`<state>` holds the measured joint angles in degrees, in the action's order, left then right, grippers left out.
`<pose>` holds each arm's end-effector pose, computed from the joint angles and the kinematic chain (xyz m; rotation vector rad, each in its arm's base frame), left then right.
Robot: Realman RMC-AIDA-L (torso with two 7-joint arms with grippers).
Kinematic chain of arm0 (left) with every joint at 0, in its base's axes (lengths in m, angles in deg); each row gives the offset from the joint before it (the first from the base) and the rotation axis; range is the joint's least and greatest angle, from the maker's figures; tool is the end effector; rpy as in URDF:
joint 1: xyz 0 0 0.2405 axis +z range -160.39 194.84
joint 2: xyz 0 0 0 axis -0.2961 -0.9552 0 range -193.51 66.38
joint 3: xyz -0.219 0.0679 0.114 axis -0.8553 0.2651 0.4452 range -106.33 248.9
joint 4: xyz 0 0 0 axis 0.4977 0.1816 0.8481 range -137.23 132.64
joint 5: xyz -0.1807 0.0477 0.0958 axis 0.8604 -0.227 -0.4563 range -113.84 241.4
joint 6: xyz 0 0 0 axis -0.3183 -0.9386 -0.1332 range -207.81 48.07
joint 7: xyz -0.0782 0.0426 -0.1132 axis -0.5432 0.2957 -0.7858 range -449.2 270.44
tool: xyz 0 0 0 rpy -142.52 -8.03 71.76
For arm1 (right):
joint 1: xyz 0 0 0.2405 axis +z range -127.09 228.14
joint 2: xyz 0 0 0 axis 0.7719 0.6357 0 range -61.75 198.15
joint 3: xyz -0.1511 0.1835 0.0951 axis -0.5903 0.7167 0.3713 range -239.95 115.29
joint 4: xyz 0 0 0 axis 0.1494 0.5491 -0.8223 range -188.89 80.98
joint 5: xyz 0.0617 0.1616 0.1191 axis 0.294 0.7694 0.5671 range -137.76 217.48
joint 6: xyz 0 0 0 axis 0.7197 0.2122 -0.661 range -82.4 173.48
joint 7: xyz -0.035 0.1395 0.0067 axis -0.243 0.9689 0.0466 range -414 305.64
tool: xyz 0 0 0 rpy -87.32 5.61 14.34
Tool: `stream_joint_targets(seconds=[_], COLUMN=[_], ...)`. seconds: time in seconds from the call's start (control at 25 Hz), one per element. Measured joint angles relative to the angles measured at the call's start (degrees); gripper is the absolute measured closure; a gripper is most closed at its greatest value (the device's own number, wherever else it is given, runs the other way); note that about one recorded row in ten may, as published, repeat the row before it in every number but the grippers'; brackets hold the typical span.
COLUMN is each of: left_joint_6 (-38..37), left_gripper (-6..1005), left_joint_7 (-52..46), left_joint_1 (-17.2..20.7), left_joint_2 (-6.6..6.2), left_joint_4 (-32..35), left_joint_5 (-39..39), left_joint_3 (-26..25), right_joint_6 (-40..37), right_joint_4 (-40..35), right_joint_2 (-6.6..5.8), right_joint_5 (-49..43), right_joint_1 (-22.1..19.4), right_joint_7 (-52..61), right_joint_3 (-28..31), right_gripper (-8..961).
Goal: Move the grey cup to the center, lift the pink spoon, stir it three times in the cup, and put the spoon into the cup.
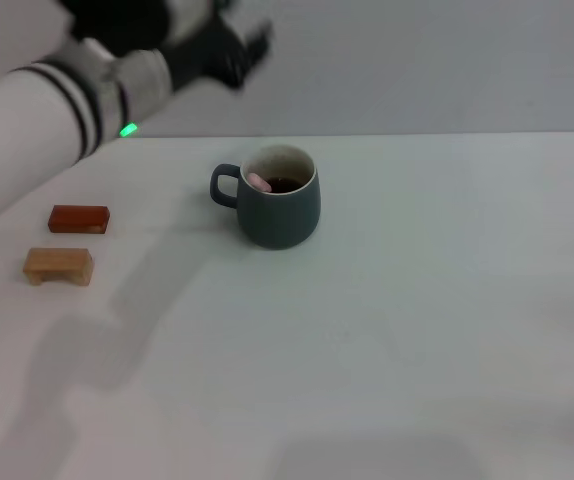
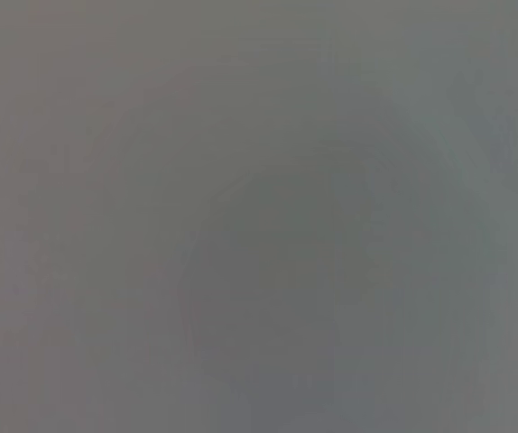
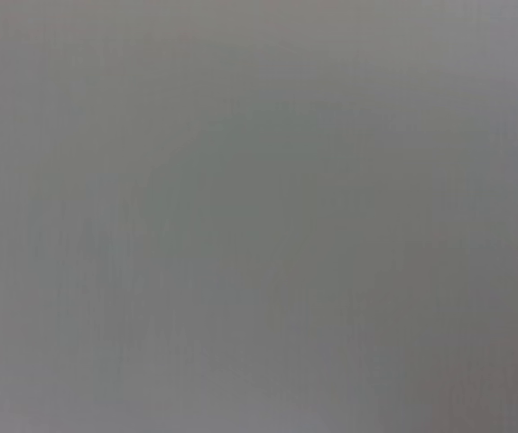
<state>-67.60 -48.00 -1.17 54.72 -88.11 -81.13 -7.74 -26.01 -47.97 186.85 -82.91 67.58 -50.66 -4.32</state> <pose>-0.1119 0.3937 0.0216 -1.9810 -0.1047 -0.3866 0.3992 0.2749 0.0385 -1.2358 0.5962 0.5170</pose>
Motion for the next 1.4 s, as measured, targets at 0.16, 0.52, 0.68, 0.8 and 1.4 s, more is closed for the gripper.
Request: stream_joint_targets(seconds=[0.16, 0.52, 0.68, 0.8, 1.4], left_joint_6=[-26.67, -65.32, -69.88, -72.76, -74.64], left_gripper=[543, 476, 442, 353, 167], left_joint_7=[-1.18, -16.63, -27.64, -34.75, -38.07], left_joint_1=[6.02, 13.29, 12.71, 9.52, 7.17], left_joint_2=[-0.23, -0.27, -0.25, -0.09, 0.15], left_joint_4=[2.72, 20.02, 32.95, 45.61, 53.75], left_joint_5=[3.56, 3.64, 3.78, 3.91, 4.04], left_joint_3=[6.82, 8.92, 6.71, 4.67, 4.4], right_joint_6=[-0.57, -4.59, -6.72, -7.49, -9.68], right_joint_4=[0.03, -0.28, -0.33, -0.35, -0.31], right_joint_2=[0.0, 0.08, 0.11, 0.16, 0.27], right_joint_5=[0.0, 0.24, 0.34, 0.39, 0.36], right_joint_1=[-0.01, -0.46, -1.0, -1.07, -2.27], right_joint_7=[0.0, 0.0, 0.0, 0.0, 0.0], right_joint_3=[0.0, 0.47, 0.57, 0.54, 0.0], right_gripper=[953, 953, 953, 953, 954])
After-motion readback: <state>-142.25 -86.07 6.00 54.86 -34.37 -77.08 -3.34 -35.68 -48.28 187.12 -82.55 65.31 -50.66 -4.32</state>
